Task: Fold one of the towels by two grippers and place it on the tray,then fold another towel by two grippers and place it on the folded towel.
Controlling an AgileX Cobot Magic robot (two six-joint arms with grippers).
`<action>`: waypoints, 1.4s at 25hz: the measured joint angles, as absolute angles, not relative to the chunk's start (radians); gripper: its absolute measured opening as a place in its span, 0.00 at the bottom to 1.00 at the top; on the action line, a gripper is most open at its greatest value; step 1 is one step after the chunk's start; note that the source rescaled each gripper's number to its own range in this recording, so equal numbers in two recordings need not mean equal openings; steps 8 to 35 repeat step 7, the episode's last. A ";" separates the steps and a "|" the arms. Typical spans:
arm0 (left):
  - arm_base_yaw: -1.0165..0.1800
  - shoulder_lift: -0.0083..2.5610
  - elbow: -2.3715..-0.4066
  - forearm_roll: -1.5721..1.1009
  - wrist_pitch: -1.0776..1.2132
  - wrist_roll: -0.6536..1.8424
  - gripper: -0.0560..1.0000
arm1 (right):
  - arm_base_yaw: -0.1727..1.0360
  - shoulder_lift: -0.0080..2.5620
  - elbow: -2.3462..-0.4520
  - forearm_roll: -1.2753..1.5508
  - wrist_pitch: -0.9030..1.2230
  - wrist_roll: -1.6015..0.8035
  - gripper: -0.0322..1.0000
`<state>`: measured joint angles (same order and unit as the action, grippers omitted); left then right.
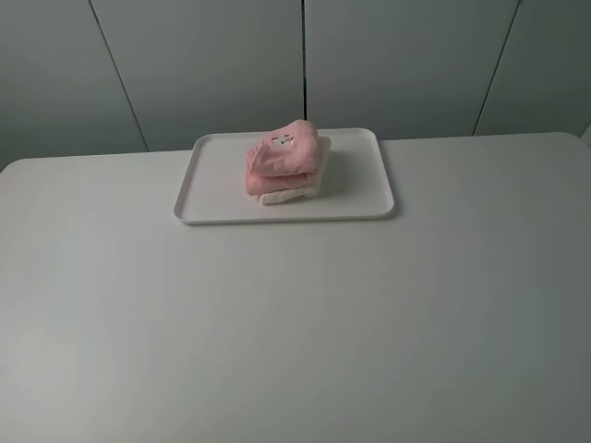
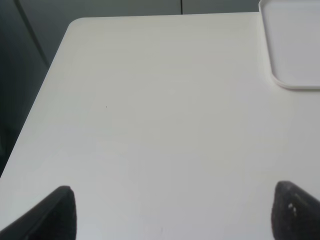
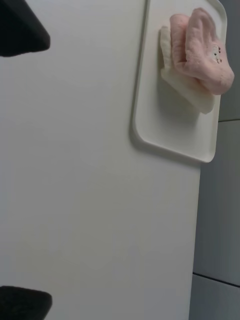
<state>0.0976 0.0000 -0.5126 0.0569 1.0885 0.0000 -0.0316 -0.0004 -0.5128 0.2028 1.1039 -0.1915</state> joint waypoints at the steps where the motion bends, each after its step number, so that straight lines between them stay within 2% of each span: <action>1: 0.098 0.000 -0.513 0.057 1.089 0.000 1.00 | -0.032 0.000 -0.513 0.203 1.104 -0.192 1.00; 35: 0.098 0.000 -0.513 0.057 1.089 0.000 1.00 | -0.032 0.000 -0.513 0.203 1.104 -0.192 1.00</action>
